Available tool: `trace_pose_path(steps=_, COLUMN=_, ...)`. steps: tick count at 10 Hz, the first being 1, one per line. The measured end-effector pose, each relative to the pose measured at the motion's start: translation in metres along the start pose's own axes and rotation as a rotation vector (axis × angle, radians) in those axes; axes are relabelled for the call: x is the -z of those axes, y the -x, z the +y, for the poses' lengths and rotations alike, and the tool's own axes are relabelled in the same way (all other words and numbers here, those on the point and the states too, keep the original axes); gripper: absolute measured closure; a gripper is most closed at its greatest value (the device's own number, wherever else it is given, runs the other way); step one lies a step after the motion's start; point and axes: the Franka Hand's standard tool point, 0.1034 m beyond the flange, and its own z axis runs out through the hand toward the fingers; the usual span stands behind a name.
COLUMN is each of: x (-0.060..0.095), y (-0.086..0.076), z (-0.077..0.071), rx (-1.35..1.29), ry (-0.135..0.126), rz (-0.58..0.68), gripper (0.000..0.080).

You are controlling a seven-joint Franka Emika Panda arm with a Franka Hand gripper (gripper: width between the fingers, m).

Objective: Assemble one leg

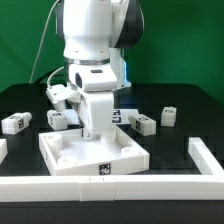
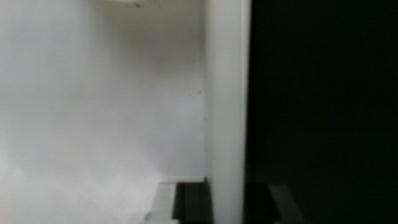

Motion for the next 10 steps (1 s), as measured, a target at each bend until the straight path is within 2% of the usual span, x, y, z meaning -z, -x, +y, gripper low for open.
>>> trace_pose_path(steps=6, x=0.000, y=-0.001, z=0.001, rx=-0.002, ry=0.002, rz=0.000, gripper=0.0740)
trace_pose_path(steps=7, x=0.002, y=-0.010, z=0.007, rx=-0.051, ry=0.014, rz=0.003, gripper=0.0740)
trace_pose_path(steps=10, x=0.003, y=-0.046, z=0.029, rx=-0.159, ry=0.026, rz=0.011, gripper=0.0740)
